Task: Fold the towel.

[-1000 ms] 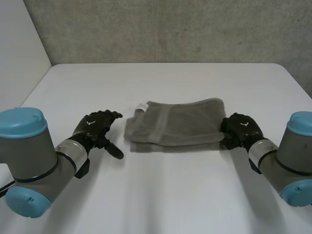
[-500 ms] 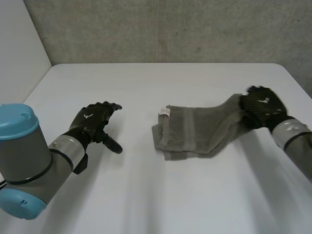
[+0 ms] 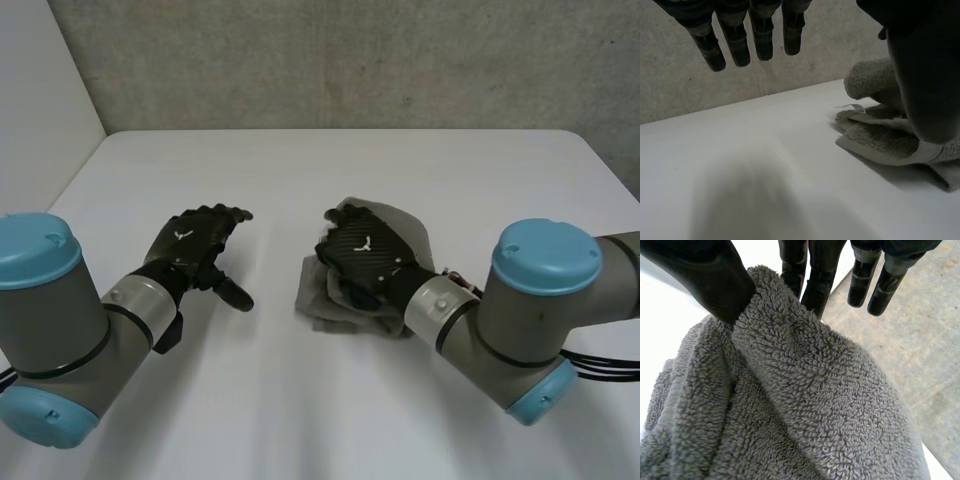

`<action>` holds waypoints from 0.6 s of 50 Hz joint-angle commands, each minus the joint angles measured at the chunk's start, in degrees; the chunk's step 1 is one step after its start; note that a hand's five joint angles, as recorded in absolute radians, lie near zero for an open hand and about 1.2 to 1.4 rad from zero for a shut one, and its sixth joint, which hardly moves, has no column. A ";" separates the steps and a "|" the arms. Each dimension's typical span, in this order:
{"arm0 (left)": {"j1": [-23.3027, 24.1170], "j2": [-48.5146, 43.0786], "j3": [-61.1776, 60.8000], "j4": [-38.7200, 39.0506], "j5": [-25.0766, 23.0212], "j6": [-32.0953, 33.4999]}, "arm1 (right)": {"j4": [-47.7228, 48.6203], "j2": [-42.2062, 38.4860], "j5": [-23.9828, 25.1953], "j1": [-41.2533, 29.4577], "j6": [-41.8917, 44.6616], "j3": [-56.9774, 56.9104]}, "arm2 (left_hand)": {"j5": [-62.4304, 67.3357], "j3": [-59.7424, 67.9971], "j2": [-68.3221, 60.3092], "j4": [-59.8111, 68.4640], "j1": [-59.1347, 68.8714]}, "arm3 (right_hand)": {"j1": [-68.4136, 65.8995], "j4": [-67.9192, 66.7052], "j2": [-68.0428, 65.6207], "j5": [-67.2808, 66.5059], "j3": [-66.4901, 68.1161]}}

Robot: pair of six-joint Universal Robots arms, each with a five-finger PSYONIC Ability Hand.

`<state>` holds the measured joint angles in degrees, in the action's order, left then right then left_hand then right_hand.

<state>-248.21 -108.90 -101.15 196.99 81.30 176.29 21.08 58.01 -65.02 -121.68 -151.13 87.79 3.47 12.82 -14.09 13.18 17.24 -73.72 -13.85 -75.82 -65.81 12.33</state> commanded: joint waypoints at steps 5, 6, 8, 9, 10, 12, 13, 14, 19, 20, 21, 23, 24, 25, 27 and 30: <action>0.09 -0.17 -0.01 0.24 0.00 0.02 | -0.08 -2.82 -1.69 -2.68 -0.21 -4.02 | -2.92 -2.82 3.54 -3.18 -6.69 | -6.28 3.85 -4.18 -4.19 -2.33; 0.09 -0.17 -0.01 0.24 0.00 0.02 | -0.08 -2.99 -1.87 -2.68 -0.39 -4.64 | -2.92 -2.82 3.54 -3.18 -6.69 | -6.28 3.85 -4.18 -4.19 -2.33; 0.01 -0.08 -0.01 0.33 0.09 0.02 | -0.16 -3.00 -2.13 -2.77 -0.39 -5.34 | -2.92 -2.82 3.54 -3.18 -6.69 | -6.28 3.85 -4.18 -4.19 -2.33; 0.01 -0.08 -0.01 0.33 0.09 0.02 | -0.34 -2.91 -2.13 -2.77 -0.56 -5.87 | -2.92 -2.82 3.54 -3.18 -6.69 | -6.28 3.85 -4.18 -4.19 -2.33; 0.01 -0.08 -0.01 0.33 0.09 0.11 | -0.34 -2.91 -2.13 -2.77 -0.57 -5.88 | -3.09 -2.82 3.71 -3.18 -6.86 | -6.28 3.85 -4.18 -4.19 -2.33; -0.08 -0.08 0.08 0.33 0.09 0.02 | -0.43 -2.82 -2.13 -2.68 -0.65 -6.40 | -2.92 -2.82 3.54 -3.18 -6.69 | -6.28 3.85 -4.18 -4.19 -2.33; -0.26 -0.08 0.08 0.33 0.09 0.02 | -0.52 -2.65 -2.13 -2.68 -0.74 -6.84 | -3.09 -2.82 3.71 -3.18 -6.86 | -6.28 3.85 -4.18 -4.19 -2.33; -0.43 0.01 0.08 0.33 0.26 0.11 | -0.78 -2.38 -2.04 -2.34 -0.83 -7.19 | -2.92 -2.82 3.54 -3.18 -6.69 | -6.28 3.85 -4.18 -4.19 -2.33; -0.61 0.01 0.08 0.24 0.97 0.02 | -0.95 -0.89 -2.22 -1.81 -1.00 -5.88 | -3.09 -2.82 3.71 -3.18 -6.86 | -6.28 3.85 -4.18 -4.19 -2.33; -0.61 0.01 0.08 0.24 0.97 0.02 | -0.96 -0.89 -2.22 -1.81 -1.01 -5.88 | -3.09 -2.82 3.71 -3.18 -6.86 | -6.28 3.85 -4.18 -4.19 -2.33; -0.61 0.01 -0.01 0.24 1.06 0.02 | -1.22 0.25 -2.22 -1.54 -1.01 -4.57 | -3.09 -2.82 3.71 -3.18 -6.86 | -6.28 3.85 -4.18 -4.19 -2.33; -0.52 0.01 -0.01 0.24 1.06 0.02 | -1.31 1.31 -2.31 -0.40 -0.92 -2.80 | -3.09 -2.82 3.71 -3.18 -6.86 | -6.28 3.85 -4.18 -4.19 -2.33; -0.43 0.01 -0.01 0.24 1.06 0.02 | -1.31 2.36 -2.13 1.43 -0.83 -0.97 | -3.09 -2.82 3.71 -3.18 -6.86 | -6.28 3.85 -4.18 -4.19 -2.33; -0.43 0.01 -0.01 0.24 1.06 0.02 | -1.39 3.32 -1.87 3.10 -0.83 0.70 | -3.09 -2.82 3.71 -3.18 -6.86 | -6.28 3.85 -4.18 -4.19 -2.33; -0.17 0.01 0.08 0.33 1.06 0.02 | -1.40 4.12 -1.61 4.25 -0.83 1.85 | -3.09 -2.82 3.71 -3.18 -6.86 | -6.28 3.85 -4.18 -4.19 -2.33; 0.01 -0.08 0.25 0.33 1.06 0.02 | -1.22 4.83 -1.16 5.14 -0.74 2.82 | -3.09 -2.82 3.71 -3.18 -6.86 | -6.28 3.85 -4.18 -4.19 -2.33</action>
<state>-248.60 -108.90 -101.10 197.26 82.37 176.31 19.75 60.53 -66.96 -119.81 -152.02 86.98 3.47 12.82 -14.09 13.18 17.24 -73.74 -13.85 -76.08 -65.84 12.33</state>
